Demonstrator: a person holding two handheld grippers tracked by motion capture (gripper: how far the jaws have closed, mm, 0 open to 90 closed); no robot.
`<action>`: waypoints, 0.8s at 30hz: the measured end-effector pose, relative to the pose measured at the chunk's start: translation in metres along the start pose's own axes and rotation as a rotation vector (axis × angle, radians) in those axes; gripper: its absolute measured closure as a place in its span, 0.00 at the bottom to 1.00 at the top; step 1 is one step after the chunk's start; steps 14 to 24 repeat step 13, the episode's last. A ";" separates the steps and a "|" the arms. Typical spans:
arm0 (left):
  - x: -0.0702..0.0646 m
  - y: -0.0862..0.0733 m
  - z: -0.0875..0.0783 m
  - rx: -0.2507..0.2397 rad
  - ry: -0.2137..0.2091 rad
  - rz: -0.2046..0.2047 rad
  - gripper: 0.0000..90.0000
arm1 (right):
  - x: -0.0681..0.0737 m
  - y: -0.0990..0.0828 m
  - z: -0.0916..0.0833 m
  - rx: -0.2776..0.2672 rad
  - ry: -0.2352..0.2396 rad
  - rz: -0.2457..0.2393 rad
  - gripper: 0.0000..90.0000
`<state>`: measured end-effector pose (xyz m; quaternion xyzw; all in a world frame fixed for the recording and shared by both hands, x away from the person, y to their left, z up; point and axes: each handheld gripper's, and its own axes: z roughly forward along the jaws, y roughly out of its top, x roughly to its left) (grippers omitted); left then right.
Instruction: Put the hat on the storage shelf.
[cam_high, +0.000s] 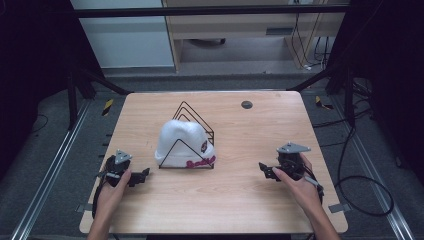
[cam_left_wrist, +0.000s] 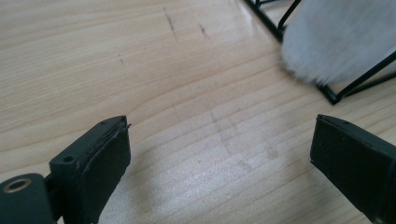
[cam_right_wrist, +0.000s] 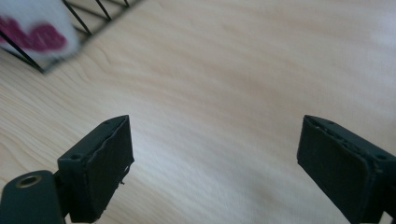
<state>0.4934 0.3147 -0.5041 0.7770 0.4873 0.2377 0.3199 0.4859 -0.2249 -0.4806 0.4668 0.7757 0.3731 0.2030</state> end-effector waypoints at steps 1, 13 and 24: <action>0.000 -0.001 0.001 0.000 -0.001 -0.002 0.05 | -0.001 -0.006 0.003 0.015 -0.014 0.007 0.12; -0.001 -0.004 0.001 0.016 -0.011 -0.034 0.03 | -0.002 -0.028 0.015 0.041 -0.085 0.018 0.12; -0.001 -0.004 0.001 0.016 -0.011 -0.034 0.03 | -0.002 -0.028 0.015 0.041 -0.085 0.018 0.12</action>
